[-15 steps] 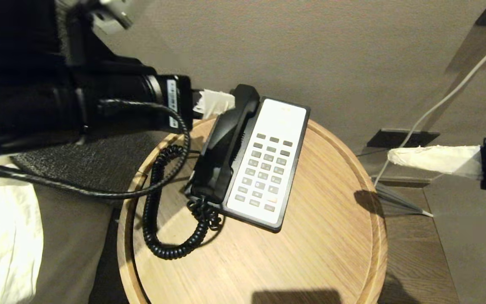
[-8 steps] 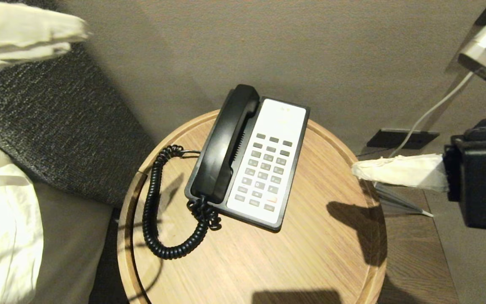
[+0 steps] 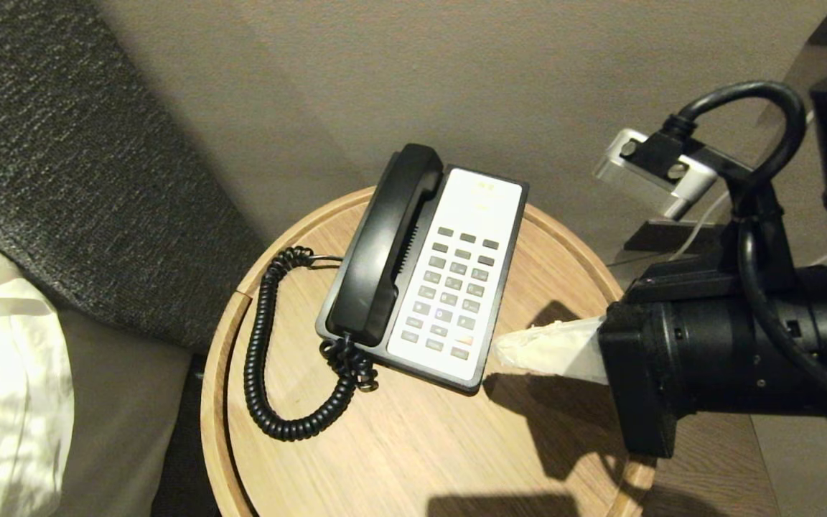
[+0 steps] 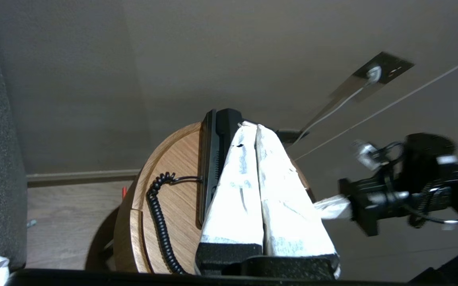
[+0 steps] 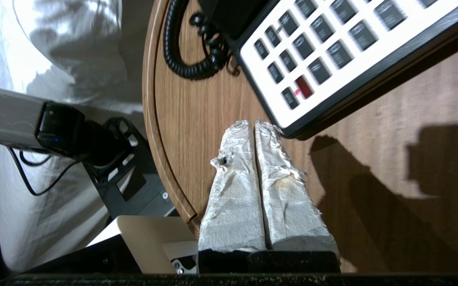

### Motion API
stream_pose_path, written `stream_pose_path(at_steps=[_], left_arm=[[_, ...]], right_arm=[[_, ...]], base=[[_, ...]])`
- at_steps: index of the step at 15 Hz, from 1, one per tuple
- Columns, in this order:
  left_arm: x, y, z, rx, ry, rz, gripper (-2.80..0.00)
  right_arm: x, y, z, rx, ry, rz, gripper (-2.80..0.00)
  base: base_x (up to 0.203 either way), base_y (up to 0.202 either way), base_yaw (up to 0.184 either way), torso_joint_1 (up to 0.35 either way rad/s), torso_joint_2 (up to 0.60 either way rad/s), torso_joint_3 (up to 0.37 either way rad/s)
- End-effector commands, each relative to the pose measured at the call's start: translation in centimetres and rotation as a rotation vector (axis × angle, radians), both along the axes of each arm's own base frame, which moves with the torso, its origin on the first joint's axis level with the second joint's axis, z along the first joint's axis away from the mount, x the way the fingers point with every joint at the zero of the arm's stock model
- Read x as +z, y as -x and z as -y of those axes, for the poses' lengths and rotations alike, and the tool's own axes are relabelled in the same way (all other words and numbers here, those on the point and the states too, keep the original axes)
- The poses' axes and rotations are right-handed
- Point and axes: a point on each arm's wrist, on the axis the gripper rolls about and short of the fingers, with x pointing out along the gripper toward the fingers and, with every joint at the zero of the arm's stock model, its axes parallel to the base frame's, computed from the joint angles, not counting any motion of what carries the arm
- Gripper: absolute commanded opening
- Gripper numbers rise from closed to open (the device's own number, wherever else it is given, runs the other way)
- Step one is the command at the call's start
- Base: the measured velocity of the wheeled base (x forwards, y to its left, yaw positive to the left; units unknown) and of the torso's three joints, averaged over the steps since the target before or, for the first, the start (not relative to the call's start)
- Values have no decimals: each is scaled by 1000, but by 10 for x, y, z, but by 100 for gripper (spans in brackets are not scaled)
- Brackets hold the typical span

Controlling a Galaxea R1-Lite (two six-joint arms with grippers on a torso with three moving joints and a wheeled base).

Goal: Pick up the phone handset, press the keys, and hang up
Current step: End the call using the dial pad

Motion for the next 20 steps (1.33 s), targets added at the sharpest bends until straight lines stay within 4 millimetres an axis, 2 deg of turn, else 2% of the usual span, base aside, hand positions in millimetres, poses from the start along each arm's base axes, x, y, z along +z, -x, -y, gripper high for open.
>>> stream_pose_path(at_steps=[1, 7, 20], left_arm=[[-1, 8, -7, -1, 23, 14, -280], [0, 10, -9, -3, 36, 11, -280], [0, 15, -14, -5, 47, 23, -280]], right_arm=[[-9, -2, -11, 16, 29, -25, -280], [-23, -10, -20, -10, 75, -38, -280], [-32, -25, -32, -70, 103, -28, -280]], base=[[0, 0, 0, 0, 0, 0], [0, 0, 0, 0, 0, 0], [0, 0, 0, 0, 0, 0]])
